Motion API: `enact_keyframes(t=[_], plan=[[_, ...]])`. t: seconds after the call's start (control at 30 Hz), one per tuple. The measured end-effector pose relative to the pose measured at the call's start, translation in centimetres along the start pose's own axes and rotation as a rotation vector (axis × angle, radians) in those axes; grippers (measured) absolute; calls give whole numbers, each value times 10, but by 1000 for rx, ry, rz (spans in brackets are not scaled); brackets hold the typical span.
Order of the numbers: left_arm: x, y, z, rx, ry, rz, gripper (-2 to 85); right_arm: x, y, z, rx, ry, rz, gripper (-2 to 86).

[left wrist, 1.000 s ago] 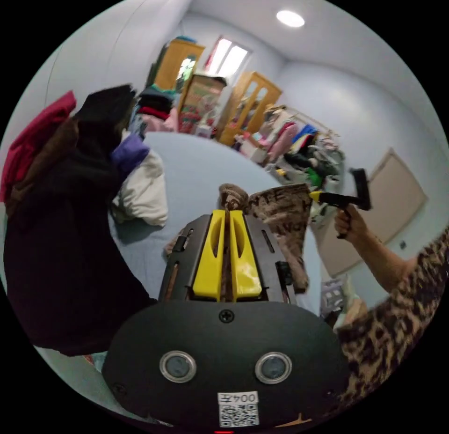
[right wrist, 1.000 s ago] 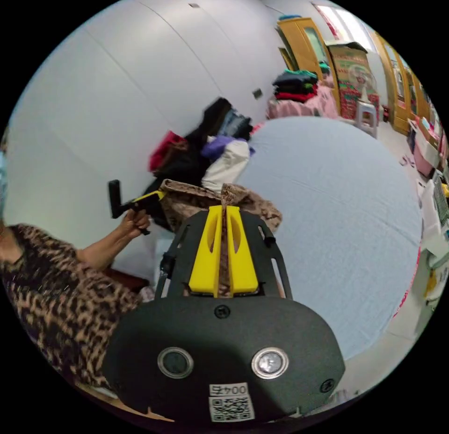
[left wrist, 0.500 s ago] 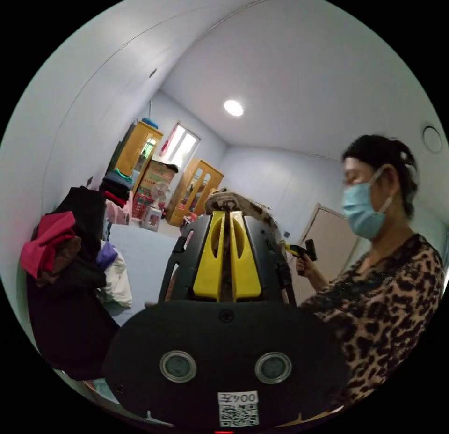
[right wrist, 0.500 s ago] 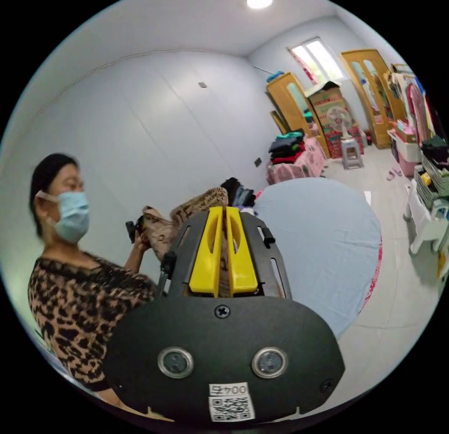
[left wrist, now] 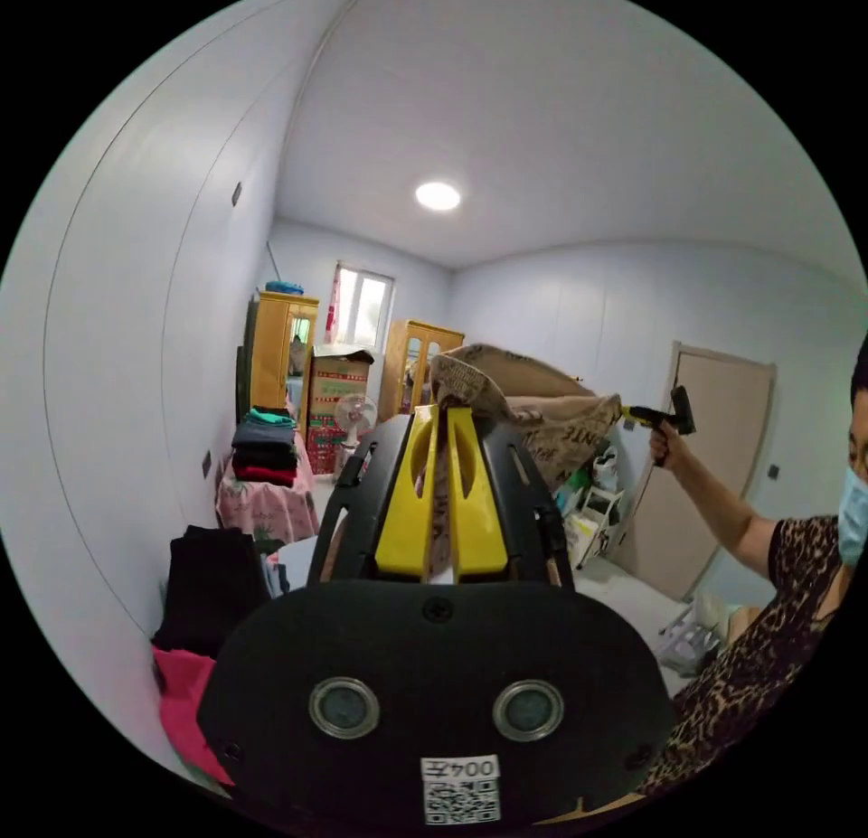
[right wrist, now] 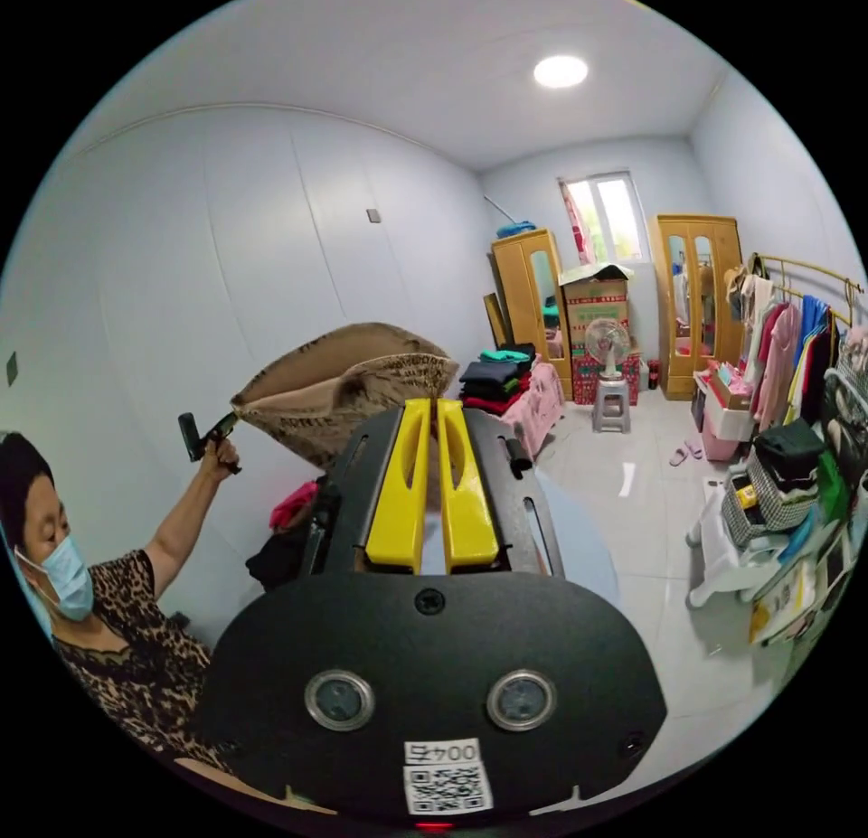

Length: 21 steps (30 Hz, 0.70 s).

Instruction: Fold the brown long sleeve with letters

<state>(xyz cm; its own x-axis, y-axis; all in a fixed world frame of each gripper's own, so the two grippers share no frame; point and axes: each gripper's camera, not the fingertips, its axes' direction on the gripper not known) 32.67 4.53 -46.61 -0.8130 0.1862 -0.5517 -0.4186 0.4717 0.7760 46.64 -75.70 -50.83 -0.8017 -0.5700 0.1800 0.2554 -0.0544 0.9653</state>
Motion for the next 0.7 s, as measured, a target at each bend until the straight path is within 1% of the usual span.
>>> enact_keyframes(t=[0.1,0.2,0.33,0.37,0.4,0.43,0.47,0.5,0.57,0.7], plan=[[8,43,2,-77,13,37,13,3,29,0,-87,27,-23,-2],[16,120,20,-216,-14,71,14,20,87,23,-198,43,29,-2],[41,252,52,-435,-57,75,15,48,196,65,-308,-1,200,-1],[51,292,62,-520,-91,98,15,53,230,78,-350,7,244,-1],[56,312,66,-565,-118,116,15,55,247,85,-381,25,265,-1],[65,353,73,-638,-173,137,15,59,283,100,-449,65,305,-1],[70,394,78,-692,-202,130,15,62,318,113,-509,75,354,-2],[72,413,79,-713,-201,117,15,63,335,118,-533,79,380,-2],[75,482,77,-799,-181,35,14,67,396,134,-639,132,492,-4],[77,546,72,-904,-188,-19,11,73,451,145,-749,180,646,-7]])
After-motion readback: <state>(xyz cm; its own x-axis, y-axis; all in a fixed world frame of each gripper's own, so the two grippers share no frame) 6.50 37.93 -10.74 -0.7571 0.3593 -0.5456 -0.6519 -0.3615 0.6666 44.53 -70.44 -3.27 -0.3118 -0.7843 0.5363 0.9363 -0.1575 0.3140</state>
